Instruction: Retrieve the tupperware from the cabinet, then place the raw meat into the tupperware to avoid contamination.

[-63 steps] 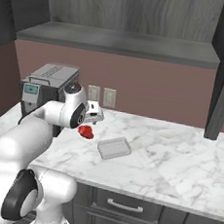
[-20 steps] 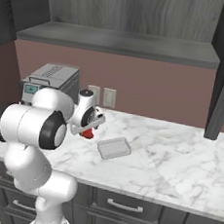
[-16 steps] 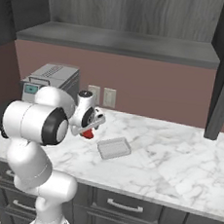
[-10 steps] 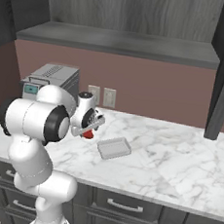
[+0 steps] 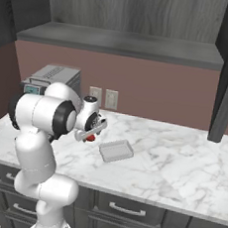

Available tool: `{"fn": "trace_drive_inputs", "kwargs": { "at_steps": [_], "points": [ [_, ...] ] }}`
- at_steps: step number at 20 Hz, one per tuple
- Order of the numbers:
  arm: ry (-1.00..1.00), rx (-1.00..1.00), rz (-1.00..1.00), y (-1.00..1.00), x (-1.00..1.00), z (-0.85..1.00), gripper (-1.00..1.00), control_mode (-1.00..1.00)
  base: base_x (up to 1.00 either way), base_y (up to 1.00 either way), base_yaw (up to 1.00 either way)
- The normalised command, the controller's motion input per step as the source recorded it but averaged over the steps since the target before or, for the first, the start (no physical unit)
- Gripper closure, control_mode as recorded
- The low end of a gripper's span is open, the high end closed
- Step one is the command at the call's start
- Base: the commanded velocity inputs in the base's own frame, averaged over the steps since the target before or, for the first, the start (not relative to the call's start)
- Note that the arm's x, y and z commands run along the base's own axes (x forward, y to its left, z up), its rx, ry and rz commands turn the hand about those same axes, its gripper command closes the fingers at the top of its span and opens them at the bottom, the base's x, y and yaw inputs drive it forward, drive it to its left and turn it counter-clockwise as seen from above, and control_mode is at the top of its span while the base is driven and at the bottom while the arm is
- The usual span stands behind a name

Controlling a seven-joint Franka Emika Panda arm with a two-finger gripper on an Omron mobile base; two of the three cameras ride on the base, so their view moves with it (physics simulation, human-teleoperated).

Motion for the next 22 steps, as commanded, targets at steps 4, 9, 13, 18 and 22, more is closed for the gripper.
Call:
{"fn": "trace_drive_inputs", "kwargs": {
  "at_steps": [4, 9, 13, 18, 22],
  "points": [
    [0.10, 0.01, 0.05, 0.00, 0.34, -0.11, -1.00, -1.00, 0.00, 0.00, 0.00],
    [0.14, 0.06, 0.07, 0.00, 0.13, -0.29, -1.00, -1.00, 0.00, 0.00, 0.00],
    [0.13, 0.06, 0.06, 0.06, 0.02, -0.36, 1.00, -1.00, 0.00, 0.00, 0.00],
    [0.05, 0.03, 0.05, 0.03, 0.00, -0.19, 1.00, -1.00, 0.00, 0.00, 0.00],
    [0.00, 0.00, 0.01, 0.00, -0.01, 0.00, 1.00, -1.00, 0.00, 0.00, 0.00]
  ]
}}
